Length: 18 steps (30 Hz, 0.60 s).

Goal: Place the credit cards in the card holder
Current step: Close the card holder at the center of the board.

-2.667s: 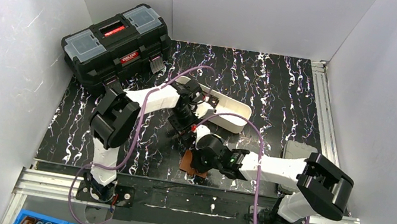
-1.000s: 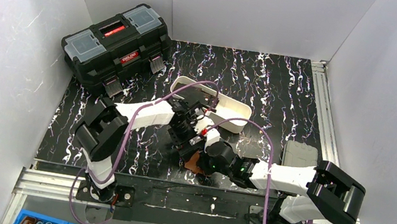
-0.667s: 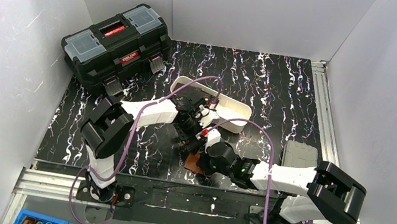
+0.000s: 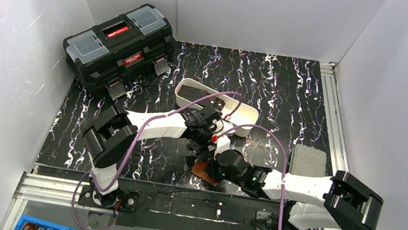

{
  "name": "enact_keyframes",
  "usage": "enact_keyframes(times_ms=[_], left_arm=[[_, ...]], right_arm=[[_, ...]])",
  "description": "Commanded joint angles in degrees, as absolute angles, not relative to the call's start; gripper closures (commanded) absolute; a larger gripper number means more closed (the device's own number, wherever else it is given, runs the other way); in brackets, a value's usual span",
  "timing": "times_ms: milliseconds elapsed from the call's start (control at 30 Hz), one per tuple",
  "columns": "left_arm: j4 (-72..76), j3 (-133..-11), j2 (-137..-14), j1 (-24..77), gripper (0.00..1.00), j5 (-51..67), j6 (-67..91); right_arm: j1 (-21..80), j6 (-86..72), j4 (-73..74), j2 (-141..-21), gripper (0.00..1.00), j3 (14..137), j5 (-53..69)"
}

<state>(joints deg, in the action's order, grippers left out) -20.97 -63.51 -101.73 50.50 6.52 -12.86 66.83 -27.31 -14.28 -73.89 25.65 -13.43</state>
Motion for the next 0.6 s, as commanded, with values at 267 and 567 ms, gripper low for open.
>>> enact_keyframes(times_ms=[267, 567], left_arm=[[-30.2, -56.02, -105.31, 52.76, 0.02, 3.29, -17.45], [-31.05, -56.02, -105.2, 52.75, 0.02, 4.39, -17.65]], right_arm=[[65.7, -28.42, -10.37, -76.49, 0.99, 27.09, -18.36], [64.78, -27.08, -8.98, -76.45, 0.99, 26.88, -19.62]])
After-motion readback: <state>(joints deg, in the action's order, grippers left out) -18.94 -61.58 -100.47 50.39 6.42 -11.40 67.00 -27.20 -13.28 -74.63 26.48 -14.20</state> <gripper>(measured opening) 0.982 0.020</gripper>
